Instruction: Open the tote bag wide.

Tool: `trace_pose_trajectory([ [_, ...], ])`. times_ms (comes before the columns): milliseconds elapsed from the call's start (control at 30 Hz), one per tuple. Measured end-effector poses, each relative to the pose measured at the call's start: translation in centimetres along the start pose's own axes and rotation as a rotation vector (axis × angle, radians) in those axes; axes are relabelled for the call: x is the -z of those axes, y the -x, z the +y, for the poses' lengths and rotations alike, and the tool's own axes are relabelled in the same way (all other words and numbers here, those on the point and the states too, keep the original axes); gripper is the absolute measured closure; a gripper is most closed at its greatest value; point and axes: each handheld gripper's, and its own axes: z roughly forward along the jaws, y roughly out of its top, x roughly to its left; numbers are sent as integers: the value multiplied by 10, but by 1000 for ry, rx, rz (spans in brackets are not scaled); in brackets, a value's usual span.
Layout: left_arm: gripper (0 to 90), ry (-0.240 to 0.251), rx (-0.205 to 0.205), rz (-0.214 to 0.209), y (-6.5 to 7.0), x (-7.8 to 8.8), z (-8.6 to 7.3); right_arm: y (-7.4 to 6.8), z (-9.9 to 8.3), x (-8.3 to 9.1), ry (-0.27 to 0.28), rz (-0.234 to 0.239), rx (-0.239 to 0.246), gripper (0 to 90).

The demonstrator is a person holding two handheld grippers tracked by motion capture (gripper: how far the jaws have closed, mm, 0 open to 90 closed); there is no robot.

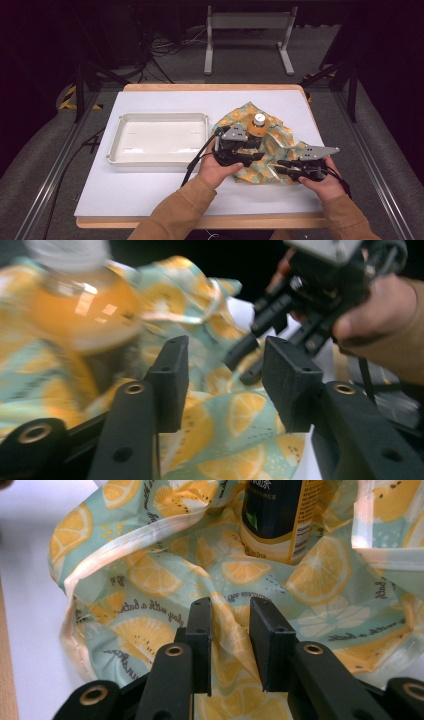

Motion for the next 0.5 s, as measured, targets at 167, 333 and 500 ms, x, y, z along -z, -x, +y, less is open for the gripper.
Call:
trace_pose_trajectory([
  [167, 463, -24, 1, -23, 0, -5, -5, 0, 0, 0, 9, 2, -3, 715],
  [333, 500, -135, 34, -21, -3, -16, -15, -4, 4, -2, 18, 3, 4, 710],
  [500, 591, -223, 83, 10, -11, -19, -28, -5, 5, -2, 28, 4, 0, 707],
])
